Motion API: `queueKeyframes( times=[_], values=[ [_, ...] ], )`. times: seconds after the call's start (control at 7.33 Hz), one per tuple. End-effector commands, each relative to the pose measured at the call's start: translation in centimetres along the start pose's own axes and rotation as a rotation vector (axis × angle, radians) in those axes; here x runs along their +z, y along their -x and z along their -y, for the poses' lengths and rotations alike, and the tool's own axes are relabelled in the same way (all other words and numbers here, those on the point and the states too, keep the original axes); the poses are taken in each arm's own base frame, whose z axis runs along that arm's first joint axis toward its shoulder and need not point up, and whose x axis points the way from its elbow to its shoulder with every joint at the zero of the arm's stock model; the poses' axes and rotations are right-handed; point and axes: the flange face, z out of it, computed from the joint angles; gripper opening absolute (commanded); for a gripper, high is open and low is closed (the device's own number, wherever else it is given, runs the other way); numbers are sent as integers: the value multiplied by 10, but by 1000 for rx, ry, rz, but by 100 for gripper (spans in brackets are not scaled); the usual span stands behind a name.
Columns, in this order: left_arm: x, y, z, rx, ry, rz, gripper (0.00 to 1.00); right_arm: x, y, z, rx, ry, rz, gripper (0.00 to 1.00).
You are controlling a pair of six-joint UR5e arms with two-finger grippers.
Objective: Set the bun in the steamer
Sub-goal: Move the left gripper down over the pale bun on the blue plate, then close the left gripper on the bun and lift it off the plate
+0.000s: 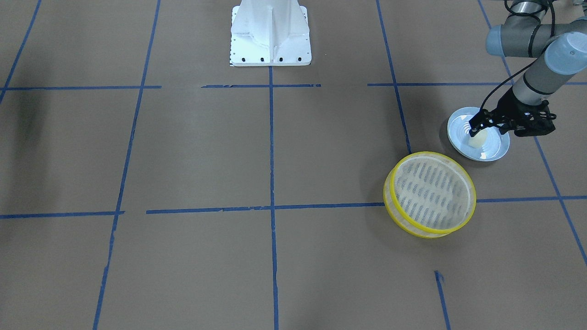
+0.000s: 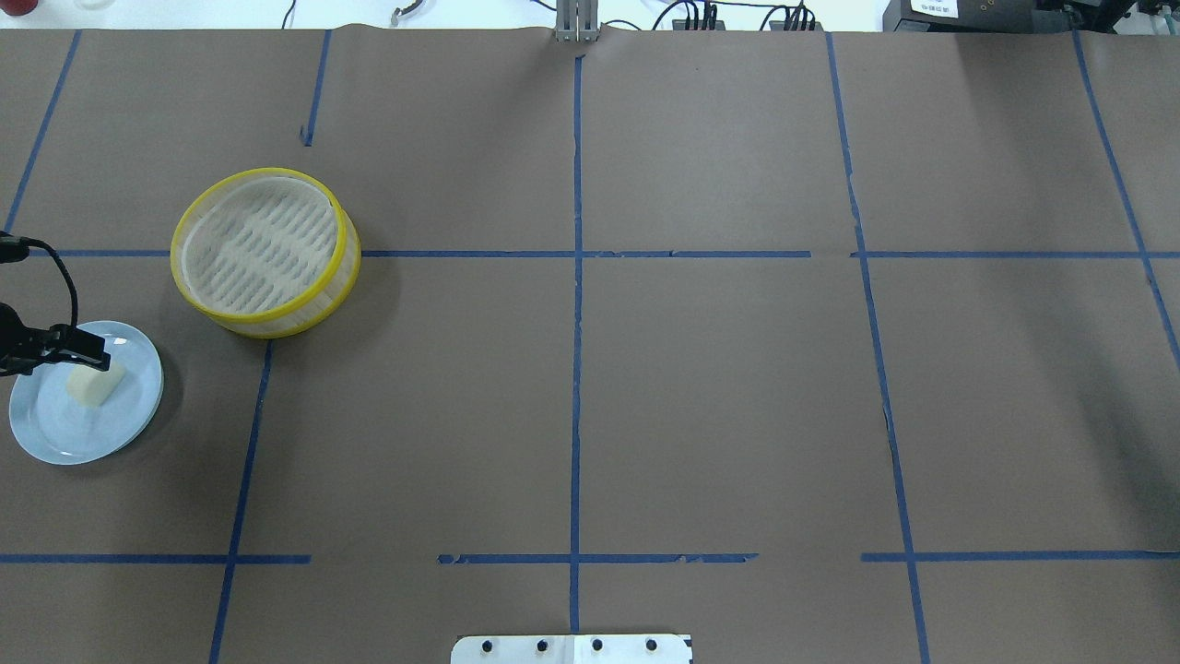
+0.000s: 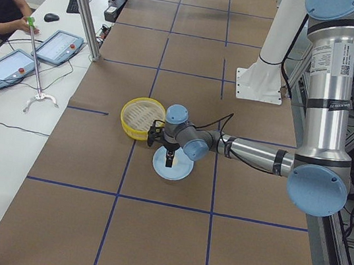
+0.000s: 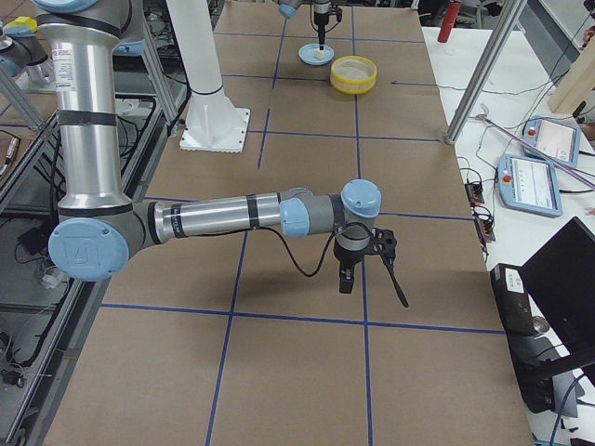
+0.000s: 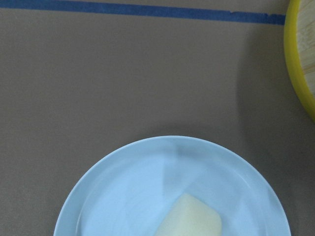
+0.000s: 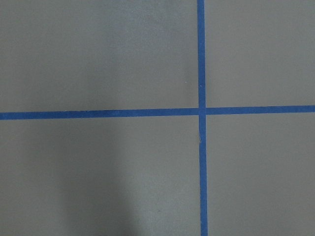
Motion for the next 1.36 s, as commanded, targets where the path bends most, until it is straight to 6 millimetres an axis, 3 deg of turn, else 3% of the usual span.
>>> queueKeyframes(
  times=[0.0,0.41,0.95,1.23],
  values=[
    [10,-7,-6,16,3,15,100,0,0,0,0,0,0,100],
    [23,-4,-5,18,17,32,99,0,0,0,0,0,0,100],
    [23,-8,-2,24,14,26,44,0,0,0,0,0,0,100],
    [22,-9,-2,28,13,25,27,0,0,0,0,0,0,100]
  ],
)
